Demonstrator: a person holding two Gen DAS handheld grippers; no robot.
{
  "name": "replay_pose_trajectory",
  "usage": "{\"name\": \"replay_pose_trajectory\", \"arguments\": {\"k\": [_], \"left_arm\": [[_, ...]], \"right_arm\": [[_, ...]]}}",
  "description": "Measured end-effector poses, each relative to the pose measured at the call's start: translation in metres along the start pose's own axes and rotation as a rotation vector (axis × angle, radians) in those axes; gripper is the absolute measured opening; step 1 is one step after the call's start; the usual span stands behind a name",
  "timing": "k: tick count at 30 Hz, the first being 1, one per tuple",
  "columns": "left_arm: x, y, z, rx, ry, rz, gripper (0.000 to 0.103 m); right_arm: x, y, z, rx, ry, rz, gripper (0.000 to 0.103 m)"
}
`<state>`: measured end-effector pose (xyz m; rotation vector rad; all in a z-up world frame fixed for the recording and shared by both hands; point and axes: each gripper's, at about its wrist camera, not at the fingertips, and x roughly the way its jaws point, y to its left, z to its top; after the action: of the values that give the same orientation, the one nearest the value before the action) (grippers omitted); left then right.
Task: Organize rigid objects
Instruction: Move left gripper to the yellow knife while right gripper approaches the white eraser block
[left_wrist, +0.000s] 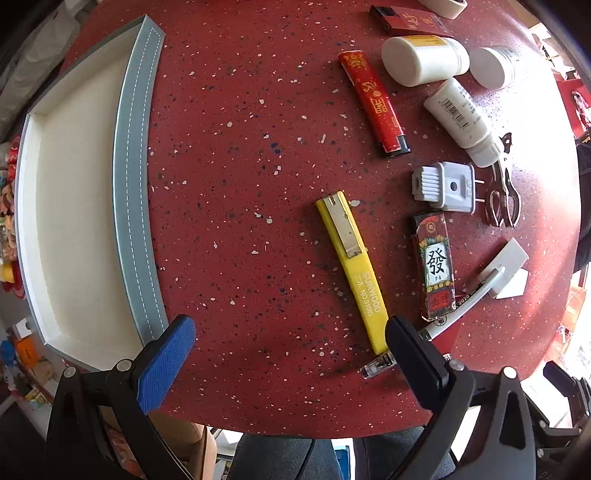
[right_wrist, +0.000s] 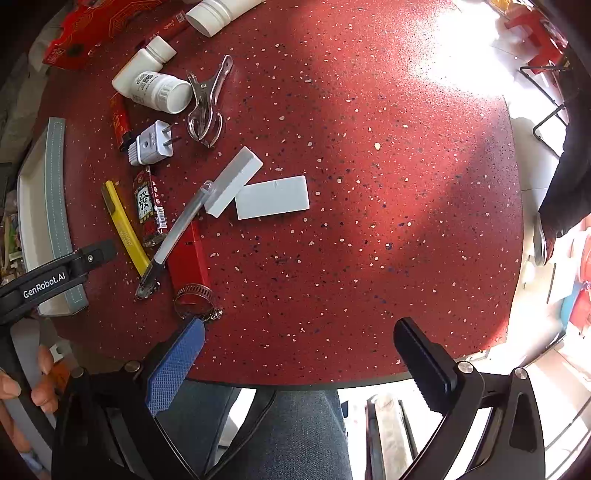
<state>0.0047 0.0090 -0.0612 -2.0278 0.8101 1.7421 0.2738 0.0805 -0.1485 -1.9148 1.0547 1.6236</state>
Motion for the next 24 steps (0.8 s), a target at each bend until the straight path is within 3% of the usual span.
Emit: {"name": "replay_pose_trajectory", "arguments": {"k": [2,3,6,11,20,24], "left_arm": [[0.003,-0.001,0.000,0.003,-0.006,-0.001,0.103],[0.004,-0.001,0.002,0.007,-0.014,-0.005,0.103],[0.011,-0.010,-0.003,0.033,-0.023,0.012,0.103],[0.018,-0.018,-0.008,0.109,-0.031,0.115,0.103],[0.010,0.035,-0.017,0.064,-0.018,0.102,0.103],[0.000,0.023,-0.003,0.067,-0.039,0.094,0.103]], "right_arm": [[0.001,0.002,0.000,-0.005,-0.007,-0.006,0.103],[0.004,0.000,-0.003,-0.011,-0.051,-0.017,0.103],[0.008,-0.003,-0.005,-0.009,-0.032,-0.010,0.103],[0.010,-0.007,-0.008,-0.007,-0.016,0.004,0.103],[0.014,-0.018,0.013,0.019,-0.027,-0.046,0.103],[0.025,-0.013,0.035,-0.016,-0.058,-0.109,0.103]]}}
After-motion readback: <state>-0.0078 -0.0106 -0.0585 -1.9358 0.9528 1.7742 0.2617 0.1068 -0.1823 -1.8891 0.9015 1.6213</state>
